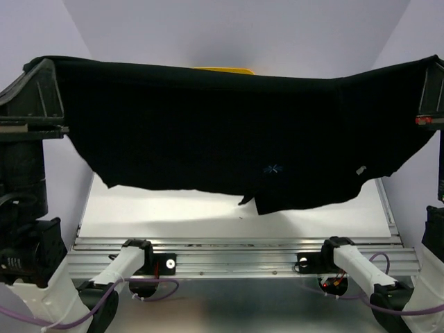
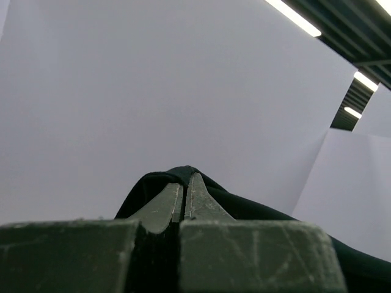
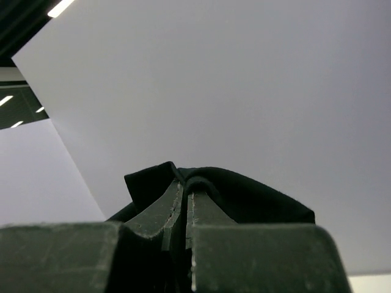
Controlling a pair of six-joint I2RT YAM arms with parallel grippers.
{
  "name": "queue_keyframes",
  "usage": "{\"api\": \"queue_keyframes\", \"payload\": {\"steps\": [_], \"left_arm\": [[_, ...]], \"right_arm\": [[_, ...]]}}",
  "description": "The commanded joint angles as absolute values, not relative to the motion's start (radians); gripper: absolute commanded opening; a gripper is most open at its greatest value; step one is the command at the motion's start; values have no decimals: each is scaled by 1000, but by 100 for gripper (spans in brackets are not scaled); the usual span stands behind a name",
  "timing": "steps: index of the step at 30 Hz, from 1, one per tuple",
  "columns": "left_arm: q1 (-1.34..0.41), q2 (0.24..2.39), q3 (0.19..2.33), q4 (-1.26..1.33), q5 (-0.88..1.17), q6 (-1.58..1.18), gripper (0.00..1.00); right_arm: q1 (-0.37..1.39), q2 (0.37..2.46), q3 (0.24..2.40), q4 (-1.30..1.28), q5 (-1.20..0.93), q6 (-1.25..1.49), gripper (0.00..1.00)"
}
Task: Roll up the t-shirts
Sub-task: Flatten out the T-shirt at the center of the board.
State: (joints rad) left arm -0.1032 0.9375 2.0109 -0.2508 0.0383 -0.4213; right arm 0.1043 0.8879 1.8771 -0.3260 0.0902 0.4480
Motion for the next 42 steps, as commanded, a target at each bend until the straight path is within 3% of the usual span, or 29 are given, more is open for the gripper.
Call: {"api": "queue_keyframes", "payload": {"steps": [1,10,26,36,42], "left_arm": [[-101,939,2065,-190,-29,-391,0],[-101,948,1994,-144,-52,-385,0],[-98,1270,1453,20,-55,-371,0],[-95,1523,1428,81,29,-402,0],[-95,1502,1499,29,37,-373,0]], "right_arm": [[97,859,1937,-316,113,437,1],[97,882,1968,-426,256,410,1],[97,1110,1450,-490,502,426,1],[97,1331,1281,-350,560,446,1],[97,1309,1328,-344,503,425,1]]}}
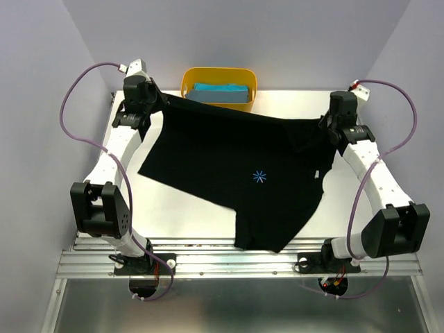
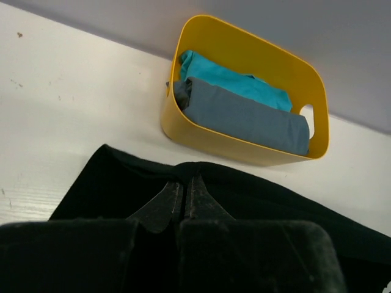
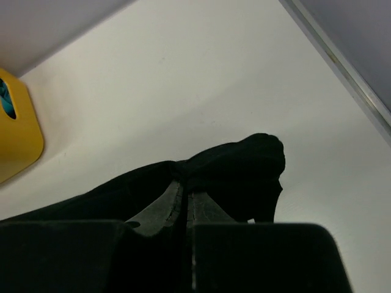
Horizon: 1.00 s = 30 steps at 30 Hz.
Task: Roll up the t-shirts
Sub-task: Flatten out the T-shirt at the center of the board.
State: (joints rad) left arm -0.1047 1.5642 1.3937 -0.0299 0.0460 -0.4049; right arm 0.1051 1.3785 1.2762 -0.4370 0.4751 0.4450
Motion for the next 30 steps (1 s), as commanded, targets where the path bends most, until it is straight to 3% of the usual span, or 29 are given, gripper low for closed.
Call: {"api": "queue_keyframes", "payload": {"steps": [1,16,30], "left_arm": [[-94,1491,1512,20,37,-365,0],[-91,1140,1833,-135,43,-347,0],[-91,971,2095,-215,-37,-351,0]], "right_arm": [[97,1275,1344,-344,479,417,1],[97,918,1744,-348,95,322,1],[97,842,1991,-371,-46,360,1]]}}
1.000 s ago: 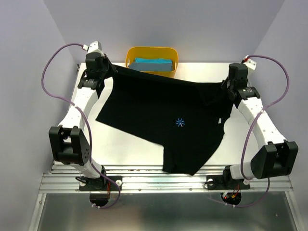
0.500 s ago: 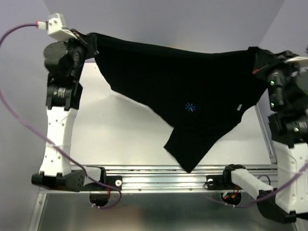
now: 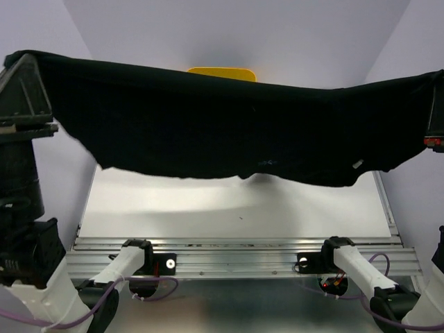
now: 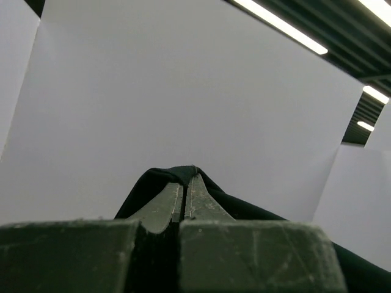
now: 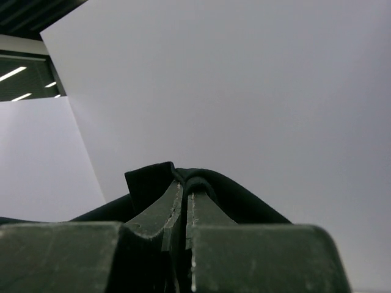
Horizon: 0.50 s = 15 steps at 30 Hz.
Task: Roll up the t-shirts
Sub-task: Flatten out the T-shirt at the center of the board.
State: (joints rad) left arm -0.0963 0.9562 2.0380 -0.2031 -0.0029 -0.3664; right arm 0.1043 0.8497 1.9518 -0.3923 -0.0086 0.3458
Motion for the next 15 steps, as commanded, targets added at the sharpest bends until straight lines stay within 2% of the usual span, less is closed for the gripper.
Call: {"api": "queue_keyframes", "payload": {"steps": [1,9,15], "left_arm": [[-91,973,2108,-216,-34,-351,0],[-92,968,2129,-210,-92,-316,0],[-92,1006,2024,-190,-124,-302,0]], "right_arm": [[97,841,1997,-368,-52,364,1],[97,822,2006,-336,-18,383,1],[97,857,1968,-380,105,390,1]]}}
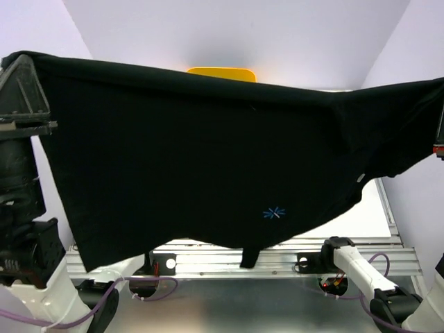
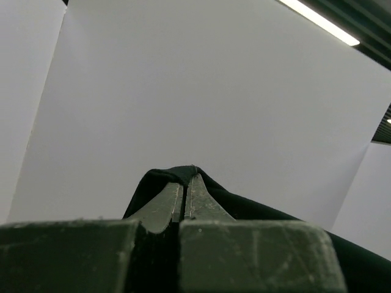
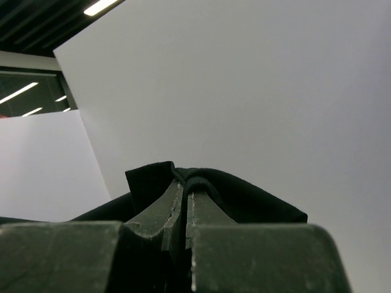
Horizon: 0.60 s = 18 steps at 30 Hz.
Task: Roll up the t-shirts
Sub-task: Flatten out the T-shirt at the center of the board.
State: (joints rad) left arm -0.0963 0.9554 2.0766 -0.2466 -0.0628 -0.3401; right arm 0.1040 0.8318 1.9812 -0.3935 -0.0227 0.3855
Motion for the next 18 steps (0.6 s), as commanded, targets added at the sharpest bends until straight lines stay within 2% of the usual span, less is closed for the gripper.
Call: {"api": "queue_keyframes", "payload": {"steps": [1,5,13,18], "left_arm": [[-91,1014,1972,-180,-135,-296,0],[-91,1064,1817,-152,-121,-305,0],[-92,1233,1415,-8,-5,-367,0],[-91,1390,1327,60,37,-373,0]], "right_arm": [[97,865,1953,-390,129,390,1],[97,905,1846,-457,259,394,1],[97,960,1440,-511,414,410,1],[97,1055,1289,-469,486,413,1]]}}
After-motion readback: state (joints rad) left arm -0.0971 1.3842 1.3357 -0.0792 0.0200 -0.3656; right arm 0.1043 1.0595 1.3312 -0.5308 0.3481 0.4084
